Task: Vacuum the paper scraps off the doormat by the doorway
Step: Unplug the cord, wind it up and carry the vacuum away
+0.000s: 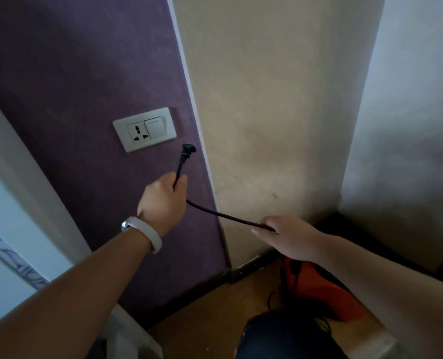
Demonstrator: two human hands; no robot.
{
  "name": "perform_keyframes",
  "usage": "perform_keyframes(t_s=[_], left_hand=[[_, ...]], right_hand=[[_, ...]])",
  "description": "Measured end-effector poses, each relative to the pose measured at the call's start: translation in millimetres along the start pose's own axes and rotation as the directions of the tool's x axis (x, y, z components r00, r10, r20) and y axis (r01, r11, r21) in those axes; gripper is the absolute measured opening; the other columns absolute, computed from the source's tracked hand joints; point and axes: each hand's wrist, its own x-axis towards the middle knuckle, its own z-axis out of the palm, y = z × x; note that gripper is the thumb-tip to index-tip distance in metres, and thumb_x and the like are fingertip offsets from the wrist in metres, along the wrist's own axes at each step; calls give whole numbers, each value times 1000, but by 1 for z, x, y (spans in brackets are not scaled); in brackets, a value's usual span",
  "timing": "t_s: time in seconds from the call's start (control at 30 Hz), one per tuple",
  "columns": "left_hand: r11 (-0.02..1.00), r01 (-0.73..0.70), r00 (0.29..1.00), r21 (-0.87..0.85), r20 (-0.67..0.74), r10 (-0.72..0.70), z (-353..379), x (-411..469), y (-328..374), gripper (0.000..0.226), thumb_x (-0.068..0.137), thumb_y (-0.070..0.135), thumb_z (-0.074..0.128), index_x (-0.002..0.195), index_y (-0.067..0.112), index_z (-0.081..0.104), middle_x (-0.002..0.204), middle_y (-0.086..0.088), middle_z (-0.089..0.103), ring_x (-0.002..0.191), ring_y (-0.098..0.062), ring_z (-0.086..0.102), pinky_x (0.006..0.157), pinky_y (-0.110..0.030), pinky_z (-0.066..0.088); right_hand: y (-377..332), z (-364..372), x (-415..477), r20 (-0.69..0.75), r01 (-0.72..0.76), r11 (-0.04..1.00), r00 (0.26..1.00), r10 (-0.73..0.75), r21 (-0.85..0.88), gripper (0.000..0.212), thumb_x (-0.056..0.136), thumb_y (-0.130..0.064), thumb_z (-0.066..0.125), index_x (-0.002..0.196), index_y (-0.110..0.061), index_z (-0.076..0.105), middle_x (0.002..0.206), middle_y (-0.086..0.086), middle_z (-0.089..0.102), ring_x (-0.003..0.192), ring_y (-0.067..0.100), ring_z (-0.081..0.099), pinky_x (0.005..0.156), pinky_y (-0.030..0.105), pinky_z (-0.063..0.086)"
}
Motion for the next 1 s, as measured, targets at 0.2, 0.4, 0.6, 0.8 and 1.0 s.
perform_keyframes(t_s=[0.2, 0.4, 0.6, 0.8, 1.0], left_hand=[[978, -163, 976, 127, 165, 141, 6, 3, -7, 20, 100, 20, 53, 109, 14, 70, 89, -13, 72, 77, -37, 66, 68, -47, 55], [990, -57, 756, -132, 641, 129, 75, -27, 22, 24, 91, -3, 54, 101, 13, 70, 96, -10, 68, 89, -30, 64, 80, -44, 55], [958, -109, 639, -263, 720, 271, 117, -45, 54, 44, 96, 25, 59, 137, 32, 44, 122, 3, 45, 105, -14, 51, 91, -26, 45], [960, -130, 564, -249, 778, 278, 138, -43, 60, 26, 94, 40, 59, 110, 20, 58, 114, 1, 53, 97, -13, 51, 85, -34, 45], [961, -1, 586, -277, 778, 225, 140, -41, 65, 16, 94, 21, 64, 98, 6, 66, 70, -4, 59, 61, -15, 53, 59, -32, 44]], right_hand=[[49, -2, -27, -44, -213, 943, 972, 231, 254, 37, 98, -38, 55, 76, -8, 58, 57, 7, 47, 45, 16, 50, 49, 34, 38], [45, -6, -23, -126, -151, 925, 970, 206, 348, 33, 100, -30, 52, 70, -17, 52, 48, -11, 41, 41, 3, 37, 44, 17, 30], [44, -10, -26, -200, -102, 953, 966, 163, 284, 24, 101, -32, 51, 80, -25, 60, 67, -4, 55, 60, 10, 51, 50, 20, 36], [55, -8, -35, -180, -121, 953, 968, 176, 279, 23, 100, -30, 55, 78, -27, 62, 65, -2, 56, 57, 11, 49, 51, 24, 35], [66, -6, -42, -173, -119, 951, 970, 173, 287, 26, 96, -41, 60, 74, -27, 56, 61, -7, 52, 54, 8, 48, 53, 24, 36]])
